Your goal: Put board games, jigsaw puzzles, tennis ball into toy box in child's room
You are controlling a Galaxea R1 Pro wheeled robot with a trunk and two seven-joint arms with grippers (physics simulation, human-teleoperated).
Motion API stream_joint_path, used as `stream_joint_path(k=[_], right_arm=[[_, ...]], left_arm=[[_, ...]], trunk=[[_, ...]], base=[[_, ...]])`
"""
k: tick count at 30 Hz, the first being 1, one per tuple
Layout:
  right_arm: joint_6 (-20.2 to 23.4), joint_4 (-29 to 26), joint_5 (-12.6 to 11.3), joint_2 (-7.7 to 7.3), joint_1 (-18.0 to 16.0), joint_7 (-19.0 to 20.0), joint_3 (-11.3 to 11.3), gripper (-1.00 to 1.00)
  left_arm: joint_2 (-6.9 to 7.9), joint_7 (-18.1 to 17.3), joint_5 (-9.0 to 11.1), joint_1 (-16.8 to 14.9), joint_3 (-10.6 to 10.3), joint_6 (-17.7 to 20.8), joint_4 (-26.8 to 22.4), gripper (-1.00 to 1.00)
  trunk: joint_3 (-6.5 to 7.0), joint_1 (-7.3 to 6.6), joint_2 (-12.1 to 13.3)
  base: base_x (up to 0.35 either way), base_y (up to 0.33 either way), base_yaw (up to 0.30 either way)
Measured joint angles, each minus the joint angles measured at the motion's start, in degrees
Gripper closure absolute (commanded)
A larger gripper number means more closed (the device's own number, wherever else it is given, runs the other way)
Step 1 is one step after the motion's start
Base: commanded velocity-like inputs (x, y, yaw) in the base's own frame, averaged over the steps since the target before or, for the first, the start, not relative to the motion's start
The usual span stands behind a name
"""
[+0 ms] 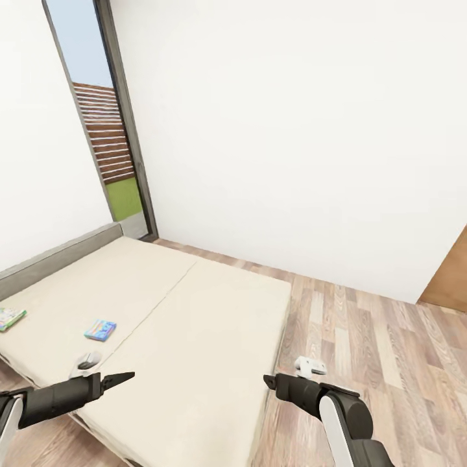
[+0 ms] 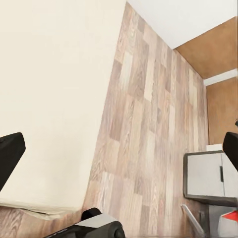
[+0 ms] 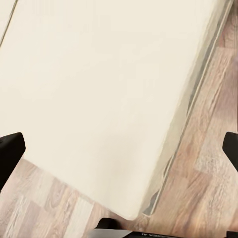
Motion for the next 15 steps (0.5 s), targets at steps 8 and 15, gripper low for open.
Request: stream_joint_path(k=[8, 15], right_arm=[[0.0, 0.0, 0.0, 0.00, 0.0, 0.0, 0.0, -1.00], [0.0, 0.0, 0.0, 0.00, 0.0, 0.0, 0.0, -1.00]], left_arm=[[0.00, 0.0, 0.0, 0.0, 0.0, 0.0, 0.0, -1.00], [0.00, 0.0, 0.0, 0.0, 0.0, 0.0, 0.0, -1.00]], trunk=[[0.00, 0.00, 0.0], [0.00, 0.00, 0.0]], base=[[0.000, 0.215, -0.284], [0.000, 0.201, -0.284]])
